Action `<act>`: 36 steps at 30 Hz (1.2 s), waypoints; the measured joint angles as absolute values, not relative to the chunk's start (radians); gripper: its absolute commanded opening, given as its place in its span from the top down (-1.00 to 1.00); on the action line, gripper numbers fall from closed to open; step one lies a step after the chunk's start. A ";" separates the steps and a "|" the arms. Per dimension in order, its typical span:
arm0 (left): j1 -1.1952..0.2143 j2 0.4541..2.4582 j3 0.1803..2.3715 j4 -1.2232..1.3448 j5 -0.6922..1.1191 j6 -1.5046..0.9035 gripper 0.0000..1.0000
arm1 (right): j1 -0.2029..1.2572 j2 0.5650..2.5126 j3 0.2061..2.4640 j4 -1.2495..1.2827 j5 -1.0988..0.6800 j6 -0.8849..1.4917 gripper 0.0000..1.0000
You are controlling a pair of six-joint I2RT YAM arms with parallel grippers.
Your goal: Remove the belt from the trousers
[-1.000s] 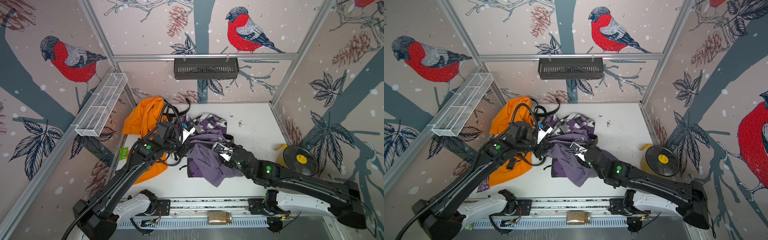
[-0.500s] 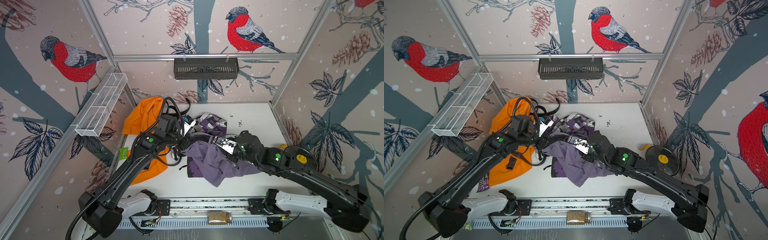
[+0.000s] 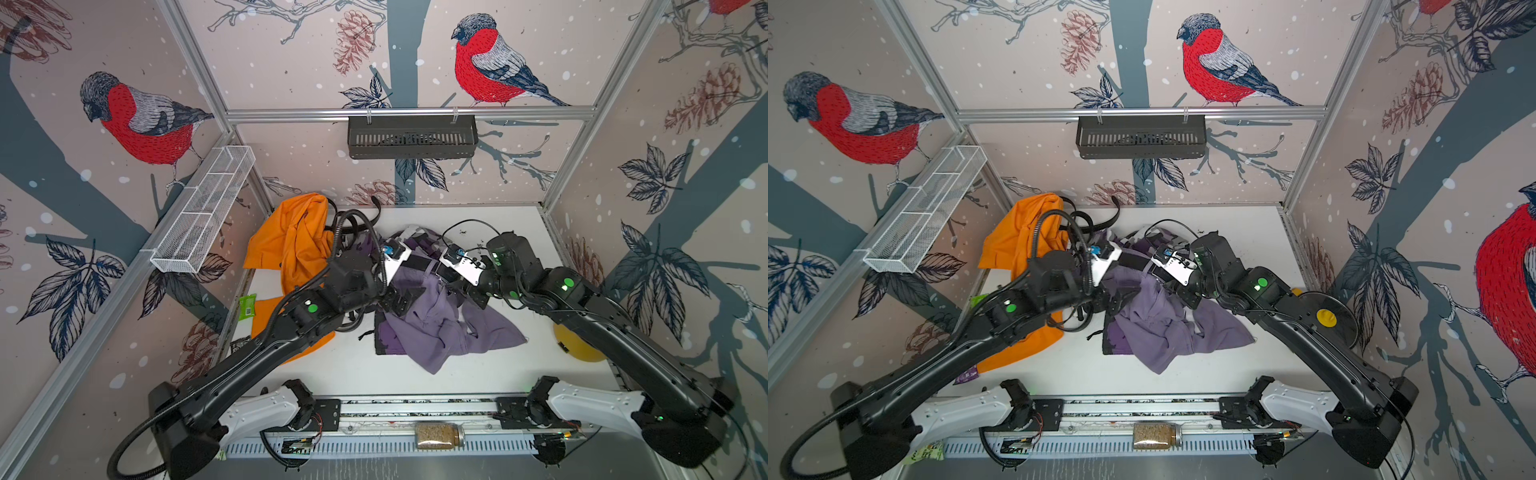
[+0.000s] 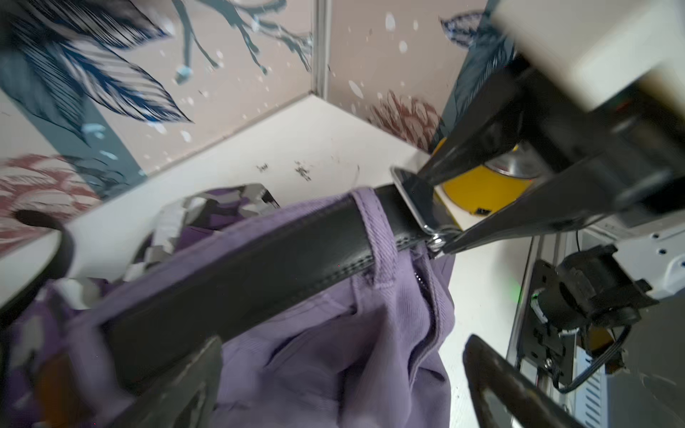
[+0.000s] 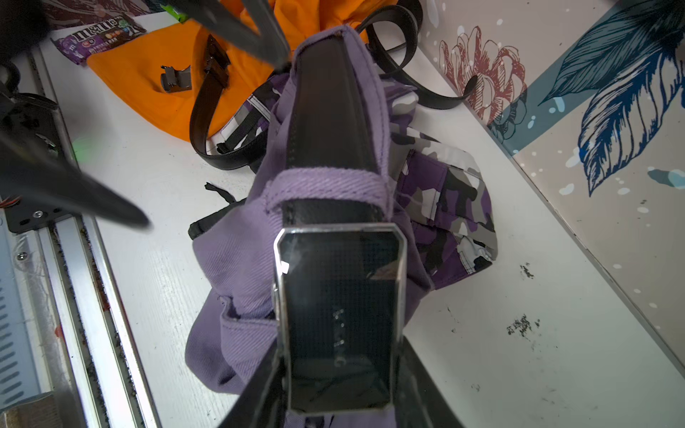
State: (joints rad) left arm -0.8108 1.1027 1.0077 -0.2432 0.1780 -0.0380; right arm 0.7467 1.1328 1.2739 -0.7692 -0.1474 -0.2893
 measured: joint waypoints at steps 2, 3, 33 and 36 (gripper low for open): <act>-0.821 1.164 1.002 -0.225 0.168 -0.061 -0.94 | 0.743 1.139 1.283 -0.773 -0.155 -0.287 1.00; -0.822 1.193 1.002 -0.204 0.154 -0.079 -0.82 | 0.739 1.140 1.286 -0.773 -0.160 -0.286 1.00; -0.816 0.999 0.812 -0.023 -0.157 -0.084 -0.99 | 0.646 1.187 1.293 -0.748 -0.314 -0.270 1.00; -0.826 1.079 0.863 -0.022 -0.158 0.055 -0.98 | 0.646 1.192 1.308 -0.751 -0.336 -0.287 1.00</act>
State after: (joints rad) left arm -0.8261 1.0794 0.8631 -0.0223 -0.1581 0.0547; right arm 0.6464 1.1923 1.3075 -0.7509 -0.3359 -0.2867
